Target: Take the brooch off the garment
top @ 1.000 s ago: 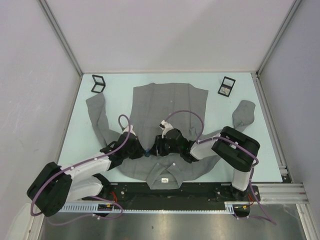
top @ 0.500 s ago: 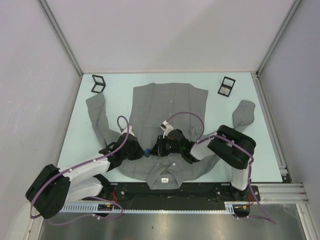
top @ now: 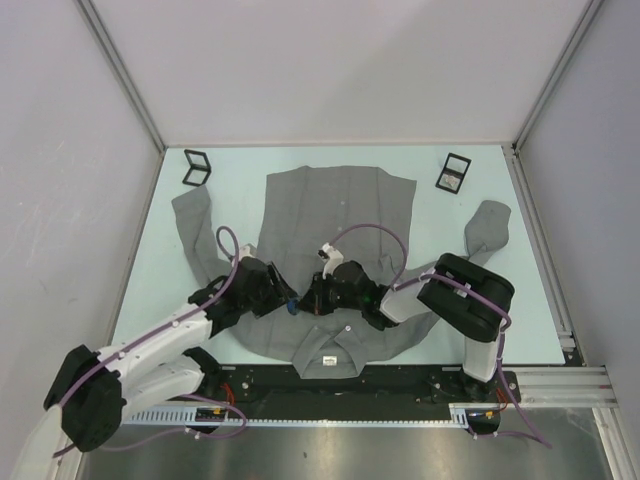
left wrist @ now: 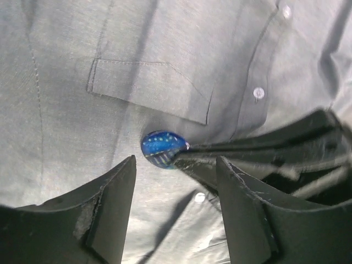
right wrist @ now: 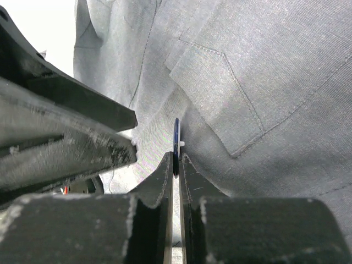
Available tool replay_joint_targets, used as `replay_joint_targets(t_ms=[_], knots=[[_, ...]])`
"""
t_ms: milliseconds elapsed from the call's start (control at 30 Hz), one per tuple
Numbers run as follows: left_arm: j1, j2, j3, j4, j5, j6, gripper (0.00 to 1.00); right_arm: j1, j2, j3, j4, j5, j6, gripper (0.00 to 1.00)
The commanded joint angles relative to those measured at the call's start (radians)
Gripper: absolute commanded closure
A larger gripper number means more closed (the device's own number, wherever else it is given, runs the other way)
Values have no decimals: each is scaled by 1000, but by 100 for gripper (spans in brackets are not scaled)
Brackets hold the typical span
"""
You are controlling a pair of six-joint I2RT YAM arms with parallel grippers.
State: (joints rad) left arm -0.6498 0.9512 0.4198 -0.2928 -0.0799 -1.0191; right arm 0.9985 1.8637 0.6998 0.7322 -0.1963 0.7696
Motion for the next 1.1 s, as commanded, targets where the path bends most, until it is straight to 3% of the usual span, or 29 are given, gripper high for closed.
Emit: replay_joint_targets(t_ms=[0,167,567,800,933,1067], knots=[[15,85,123,-141,-35,-160,36,22,-49,-5,-33,54,-62,100],[15,219,183,-187,8,-217,37,42,-78,-5,-60,100,-95,100],[15,305,183,-121,29,-265,40,63,-86,-3,-56,118,-124,100],[15,319,177,-105,45,-253,48,98,-95,24,-120,181,-171,100],[15,317,177,-94,48,-237,55,114,-93,47,-145,196,-184,89],[15,317,171,-77,52,-204,69,114,-112,46,-160,196,-181,75]])
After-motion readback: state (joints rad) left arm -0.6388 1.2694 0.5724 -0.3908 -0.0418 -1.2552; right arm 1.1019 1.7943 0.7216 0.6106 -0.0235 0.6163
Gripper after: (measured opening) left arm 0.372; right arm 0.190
